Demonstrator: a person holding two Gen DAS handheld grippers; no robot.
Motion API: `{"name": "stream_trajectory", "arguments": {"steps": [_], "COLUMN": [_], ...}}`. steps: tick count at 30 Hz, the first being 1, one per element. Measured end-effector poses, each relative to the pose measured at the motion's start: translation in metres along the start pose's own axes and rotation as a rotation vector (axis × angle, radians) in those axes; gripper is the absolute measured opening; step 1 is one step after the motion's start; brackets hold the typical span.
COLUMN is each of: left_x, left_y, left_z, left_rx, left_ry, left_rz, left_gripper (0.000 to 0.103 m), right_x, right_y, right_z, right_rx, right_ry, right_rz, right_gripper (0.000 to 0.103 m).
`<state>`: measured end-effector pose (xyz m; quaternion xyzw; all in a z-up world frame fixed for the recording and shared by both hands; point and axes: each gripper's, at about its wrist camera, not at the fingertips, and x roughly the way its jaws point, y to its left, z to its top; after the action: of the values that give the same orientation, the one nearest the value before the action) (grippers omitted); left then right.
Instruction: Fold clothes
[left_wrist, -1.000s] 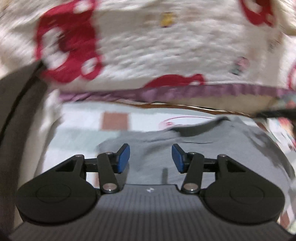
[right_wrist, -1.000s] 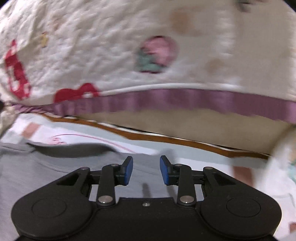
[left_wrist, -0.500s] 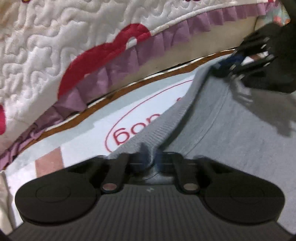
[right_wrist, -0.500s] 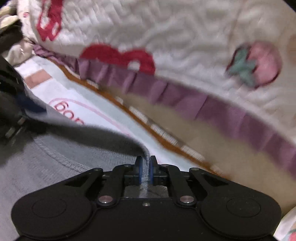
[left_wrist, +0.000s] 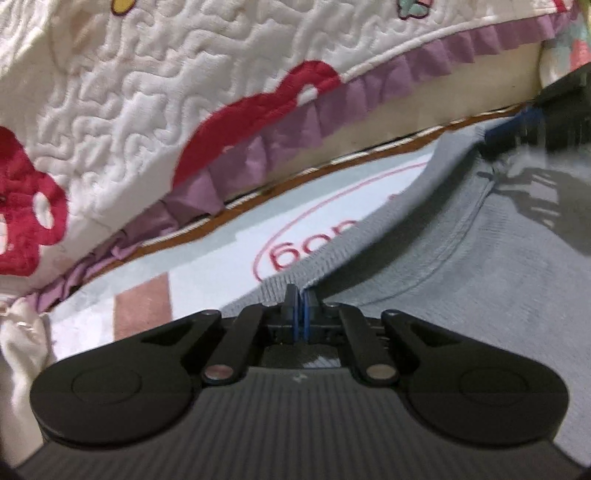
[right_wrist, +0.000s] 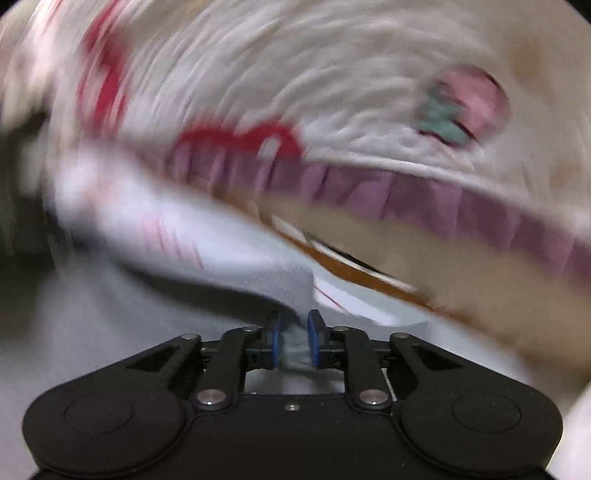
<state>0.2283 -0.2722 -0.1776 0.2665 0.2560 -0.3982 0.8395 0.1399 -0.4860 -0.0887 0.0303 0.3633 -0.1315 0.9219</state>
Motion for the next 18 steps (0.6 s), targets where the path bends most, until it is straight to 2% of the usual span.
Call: {"name": "stream_trajectory", "arguments": {"steps": [1,2,3,5,8,11,14,15,18], "left_x": [0.001,0.0,0.0,-0.005,-0.015,-0.02,-0.023,-0.027,-0.047], "left_y": [-0.002,-0.006,-0.01,-0.017,-0.019,-0.016,-0.009,-0.004,0.013], "left_z": [0.0,-0.001,-0.001,-0.004,-0.009,-0.014,-0.016,-0.015,-0.011], "left_rx": [0.007,0.024,0.041,0.074,0.074,0.075,0.053,0.019,-0.145], "left_ry": [-0.007,-0.015,-0.024,-0.047,-0.06,-0.058,-0.013,-0.005,-0.026], "left_rz": [0.019,0.038,0.057,0.07,0.067,0.064,0.055,0.024,-0.149], "left_gripper": [0.002,0.002,0.002,0.002,0.002,0.002,0.002,0.004,0.005], "right_x": [-0.003,-0.005,-0.004,0.005,0.028,0.045,0.042,0.039,0.036], "right_y": [-0.006,-0.012,-0.011,0.001,0.026,0.026,0.018,0.019,0.022], "right_z": [0.01,0.021,0.027,0.038,0.029,0.005,-0.021,-0.026,-0.033], "right_rx": [0.131,0.254,0.295,0.255,0.013,-0.068,-0.042,-0.053,-0.07], "right_ry": [-0.026,-0.051,-0.059,-0.039,0.053,0.155,0.155,0.135,0.116], "right_rz": [0.051,0.098,0.107,0.11,0.004,-0.019,0.002,0.006,0.001], "right_gripper": [0.021,0.028,0.034,0.04,0.041,0.041,0.04,0.04,0.04]}}
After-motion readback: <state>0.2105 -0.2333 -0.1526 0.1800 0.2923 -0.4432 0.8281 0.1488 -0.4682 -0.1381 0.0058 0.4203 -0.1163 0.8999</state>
